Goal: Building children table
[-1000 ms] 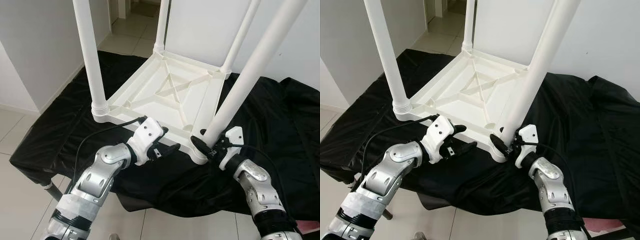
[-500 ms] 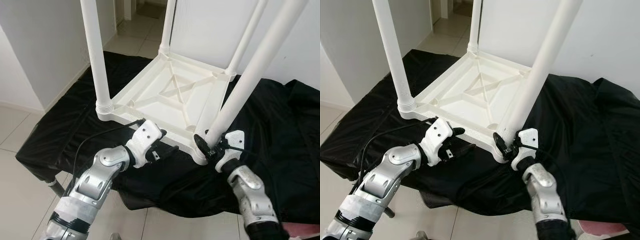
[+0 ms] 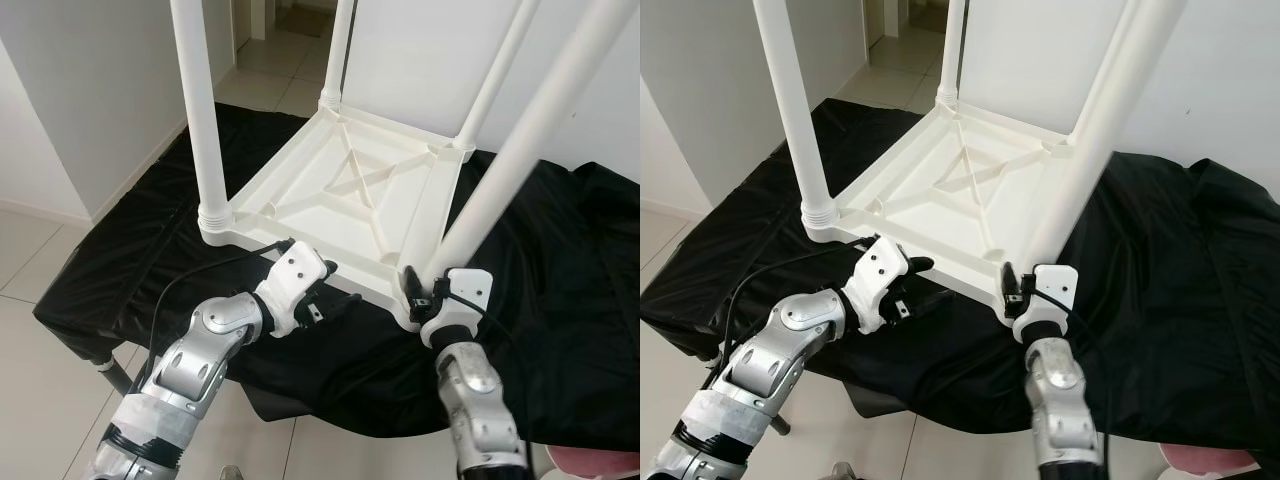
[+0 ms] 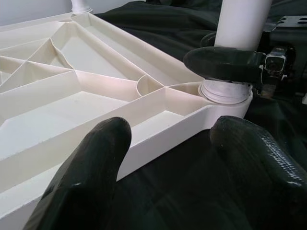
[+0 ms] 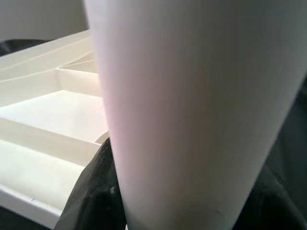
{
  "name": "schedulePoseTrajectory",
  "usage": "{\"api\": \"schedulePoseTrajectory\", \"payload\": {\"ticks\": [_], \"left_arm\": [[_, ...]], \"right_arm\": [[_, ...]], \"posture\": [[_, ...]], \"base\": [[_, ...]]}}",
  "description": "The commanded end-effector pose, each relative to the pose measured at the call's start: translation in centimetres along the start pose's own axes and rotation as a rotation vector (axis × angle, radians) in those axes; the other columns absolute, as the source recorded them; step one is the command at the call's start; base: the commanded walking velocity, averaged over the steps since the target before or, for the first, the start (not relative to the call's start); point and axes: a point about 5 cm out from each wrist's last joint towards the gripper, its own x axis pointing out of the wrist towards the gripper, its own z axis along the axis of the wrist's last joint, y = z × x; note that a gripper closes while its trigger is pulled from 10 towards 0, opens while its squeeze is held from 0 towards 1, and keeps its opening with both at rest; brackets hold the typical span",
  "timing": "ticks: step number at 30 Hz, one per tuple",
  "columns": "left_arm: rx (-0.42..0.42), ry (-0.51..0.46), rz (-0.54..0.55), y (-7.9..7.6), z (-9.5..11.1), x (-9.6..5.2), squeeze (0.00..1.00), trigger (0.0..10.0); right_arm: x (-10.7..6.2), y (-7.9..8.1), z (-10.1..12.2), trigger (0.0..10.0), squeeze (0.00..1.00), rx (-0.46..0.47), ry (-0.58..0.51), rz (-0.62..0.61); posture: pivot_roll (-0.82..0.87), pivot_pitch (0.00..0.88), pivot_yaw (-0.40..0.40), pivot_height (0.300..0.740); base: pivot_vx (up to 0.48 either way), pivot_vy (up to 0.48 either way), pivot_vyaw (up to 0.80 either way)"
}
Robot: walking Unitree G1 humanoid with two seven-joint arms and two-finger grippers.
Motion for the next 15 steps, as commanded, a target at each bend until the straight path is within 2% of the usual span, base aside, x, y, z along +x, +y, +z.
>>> {"api": "schedulePoseTrajectory", "payload": {"ticks": [1, 9, 10, 15], "left_arm": [[-0.008, 0.010, -0.047, -0.4, -0.2, 0.1, 0.00, 10.0], [-0.002, 0.009, -0.042, -0.1, -0.1, 0.1, 0.00, 10.0], [-0.002, 0.010, -0.042, -0.1, -0.1, 0.1, 0.00, 10.0], [-0.001, 0.010, -0.040, -0.1, -0.1, 0.1, 0.00, 10.0]], "right_arm": [[-0.7, -0.9, -1.2, 10.0, 0.00, -0.020, 0.068, -0.083], [-0.2, -0.5, -0.7, 10.0, 0.00, -0.013, 0.048, -0.061], [-0.1, -0.3, -0.5, 10.0, 0.98, -0.011, 0.039, -0.054], [0.0, 0.1, -0.1, 10.0, 1.00, -0.007, 0.014, -0.033]], "posture": [[0.00, 0.001, -0.075, 0.740], [0.01, 0.000, -0.076, 0.740], [0.01, 0.000, -0.076, 0.740], [0.01, 0.000, -0.077, 0.740]], "base": [[0.000, 0.000, 0.00], [0.000, 0.000, 0.00], [0.000, 0.000, 0.00], [0.000, 0.000, 0.00]]}}
